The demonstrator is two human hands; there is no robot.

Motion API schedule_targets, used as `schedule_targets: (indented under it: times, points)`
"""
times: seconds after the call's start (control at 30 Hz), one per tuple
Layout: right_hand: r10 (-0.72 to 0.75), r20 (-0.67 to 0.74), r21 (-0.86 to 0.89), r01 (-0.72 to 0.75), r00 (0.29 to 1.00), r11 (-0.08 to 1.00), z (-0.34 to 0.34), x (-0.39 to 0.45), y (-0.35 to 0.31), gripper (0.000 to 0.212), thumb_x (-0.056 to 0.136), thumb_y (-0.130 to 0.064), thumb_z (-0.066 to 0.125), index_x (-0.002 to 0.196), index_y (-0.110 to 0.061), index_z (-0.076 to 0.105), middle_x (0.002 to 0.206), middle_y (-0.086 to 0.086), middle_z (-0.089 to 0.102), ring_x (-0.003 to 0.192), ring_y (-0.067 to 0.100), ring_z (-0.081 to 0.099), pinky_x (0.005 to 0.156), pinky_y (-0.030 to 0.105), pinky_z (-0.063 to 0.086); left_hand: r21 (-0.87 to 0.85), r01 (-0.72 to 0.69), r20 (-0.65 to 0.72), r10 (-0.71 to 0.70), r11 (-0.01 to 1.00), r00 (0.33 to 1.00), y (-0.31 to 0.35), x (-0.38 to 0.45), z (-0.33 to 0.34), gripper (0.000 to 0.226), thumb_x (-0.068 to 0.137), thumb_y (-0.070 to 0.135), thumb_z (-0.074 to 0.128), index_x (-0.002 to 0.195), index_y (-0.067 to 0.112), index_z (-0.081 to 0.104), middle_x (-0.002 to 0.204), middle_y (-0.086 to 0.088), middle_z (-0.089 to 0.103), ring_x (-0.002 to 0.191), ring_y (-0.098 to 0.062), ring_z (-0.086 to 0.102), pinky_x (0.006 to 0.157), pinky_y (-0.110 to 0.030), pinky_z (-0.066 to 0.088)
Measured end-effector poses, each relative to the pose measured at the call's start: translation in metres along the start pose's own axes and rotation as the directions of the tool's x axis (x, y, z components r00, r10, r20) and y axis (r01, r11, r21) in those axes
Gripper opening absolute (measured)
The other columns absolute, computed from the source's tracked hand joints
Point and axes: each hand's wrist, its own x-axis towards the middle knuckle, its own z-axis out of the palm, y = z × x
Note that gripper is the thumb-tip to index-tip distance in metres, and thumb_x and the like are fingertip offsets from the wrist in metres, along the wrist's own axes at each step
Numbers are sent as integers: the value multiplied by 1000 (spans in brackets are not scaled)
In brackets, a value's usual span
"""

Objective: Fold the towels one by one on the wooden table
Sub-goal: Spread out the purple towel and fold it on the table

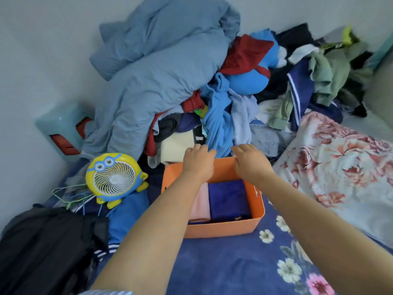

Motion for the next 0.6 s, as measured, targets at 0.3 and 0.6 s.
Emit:
schedule_targets:
  times: [0.3, 0.6]
  points:
    - [-55, -176, -68, 43, 983, 997, -124, -103, -53, 31, 90, -9, 38, 117, -3, 53, 121, 15, 54, 111, 32, 47, 88, 38, 41, 66, -15, -103, 22, 998, 994, 20, -97, -123, 30, 89, 12, 44, 118, 10, 51, 121, -12, 52, 116, -31, 45, 89, -40, 39]
    - [18, -376, -147, -79, 926, 986, -191, -210, -95, 32, 89, -10, 39, 115, -5, 56, 117, 14, 57, 111, 30, 48, 89, 36, 38, 53, -143, -197, 151, 988, 969, 46, -172, -195, 31, 91, 16, 43, 121, 9, 49, 125, -12, 52, 120, -31, 44, 92, -40, 40]
